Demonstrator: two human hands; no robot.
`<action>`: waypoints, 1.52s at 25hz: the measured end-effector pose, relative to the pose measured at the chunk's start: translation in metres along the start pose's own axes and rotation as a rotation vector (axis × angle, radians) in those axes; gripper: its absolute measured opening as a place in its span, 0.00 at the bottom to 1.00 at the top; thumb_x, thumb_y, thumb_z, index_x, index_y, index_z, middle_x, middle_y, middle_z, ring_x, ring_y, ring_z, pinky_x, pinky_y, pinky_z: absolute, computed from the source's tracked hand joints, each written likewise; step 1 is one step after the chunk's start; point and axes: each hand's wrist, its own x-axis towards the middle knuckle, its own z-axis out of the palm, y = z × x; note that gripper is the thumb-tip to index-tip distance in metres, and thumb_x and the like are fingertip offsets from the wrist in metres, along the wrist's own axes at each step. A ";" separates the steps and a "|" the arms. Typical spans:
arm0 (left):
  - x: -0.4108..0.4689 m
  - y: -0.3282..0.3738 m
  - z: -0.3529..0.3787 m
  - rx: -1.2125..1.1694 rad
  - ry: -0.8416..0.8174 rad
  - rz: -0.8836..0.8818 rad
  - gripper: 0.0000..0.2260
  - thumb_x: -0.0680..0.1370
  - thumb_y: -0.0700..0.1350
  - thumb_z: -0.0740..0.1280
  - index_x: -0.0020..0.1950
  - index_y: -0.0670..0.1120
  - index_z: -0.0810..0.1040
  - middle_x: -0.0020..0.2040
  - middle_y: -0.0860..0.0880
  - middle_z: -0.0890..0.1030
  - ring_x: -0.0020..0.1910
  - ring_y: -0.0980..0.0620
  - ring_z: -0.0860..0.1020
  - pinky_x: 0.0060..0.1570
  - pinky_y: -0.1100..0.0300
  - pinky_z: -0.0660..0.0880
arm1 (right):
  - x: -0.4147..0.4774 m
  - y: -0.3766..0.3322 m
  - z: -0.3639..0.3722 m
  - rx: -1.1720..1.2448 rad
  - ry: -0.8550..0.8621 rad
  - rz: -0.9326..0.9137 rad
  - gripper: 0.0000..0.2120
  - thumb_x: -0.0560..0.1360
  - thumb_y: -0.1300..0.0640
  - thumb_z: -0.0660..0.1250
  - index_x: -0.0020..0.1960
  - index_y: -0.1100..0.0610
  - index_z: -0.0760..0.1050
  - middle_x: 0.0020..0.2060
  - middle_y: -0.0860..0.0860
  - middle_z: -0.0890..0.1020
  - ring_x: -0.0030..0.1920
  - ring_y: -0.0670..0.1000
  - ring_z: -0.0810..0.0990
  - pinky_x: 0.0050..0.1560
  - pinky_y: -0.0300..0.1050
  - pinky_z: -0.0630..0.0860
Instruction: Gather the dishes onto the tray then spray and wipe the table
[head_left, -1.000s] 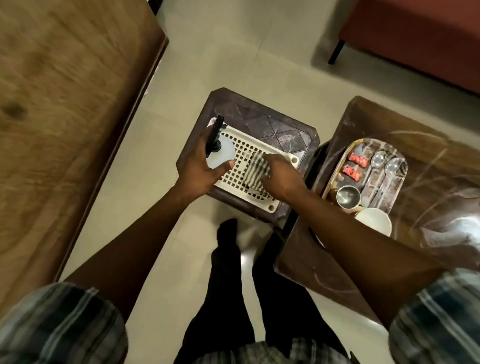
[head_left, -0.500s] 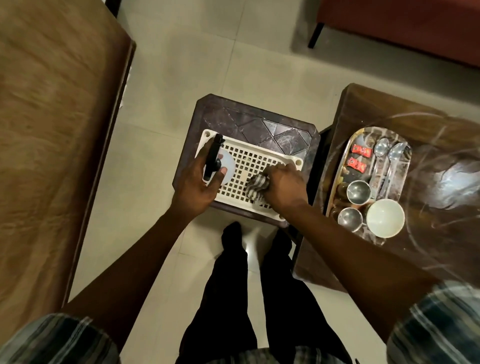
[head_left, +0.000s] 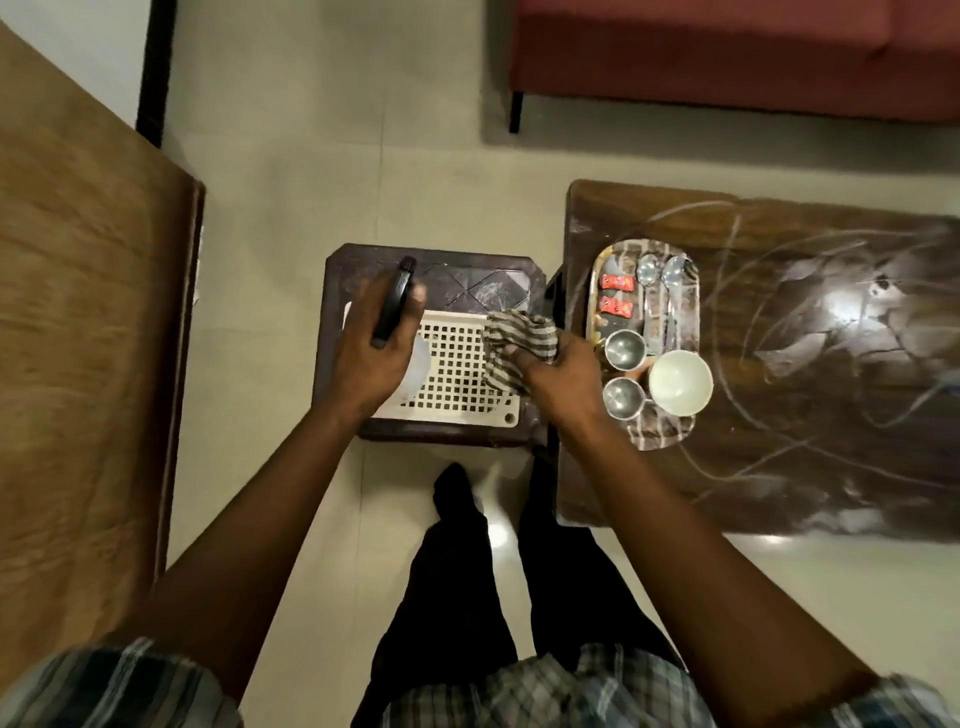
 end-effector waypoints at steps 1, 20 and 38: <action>-0.004 0.018 -0.001 -0.003 -0.009 0.055 0.11 0.86 0.60 0.63 0.58 0.54 0.78 0.48 0.62 0.78 0.51 0.52 0.81 0.54 0.60 0.77 | -0.007 -0.008 -0.014 0.040 0.013 -0.020 0.12 0.76 0.53 0.76 0.59 0.53 0.86 0.49 0.46 0.90 0.51 0.48 0.90 0.58 0.55 0.86; -0.282 0.317 0.236 -0.146 -0.448 0.252 0.12 0.83 0.60 0.67 0.59 0.55 0.83 0.53 0.63 0.87 0.55 0.68 0.83 0.55 0.72 0.75 | -0.248 0.116 -0.426 0.669 0.386 -0.189 0.16 0.82 0.69 0.69 0.69 0.59 0.80 0.59 0.55 0.89 0.60 0.58 0.88 0.60 0.53 0.85; -0.341 0.456 0.587 -0.108 -0.544 0.236 0.18 0.80 0.67 0.67 0.54 0.54 0.84 0.48 0.54 0.88 0.52 0.59 0.87 0.56 0.58 0.78 | -0.195 0.259 -0.786 0.604 0.553 -0.043 0.15 0.80 0.67 0.72 0.65 0.56 0.83 0.52 0.48 0.90 0.52 0.49 0.90 0.46 0.38 0.85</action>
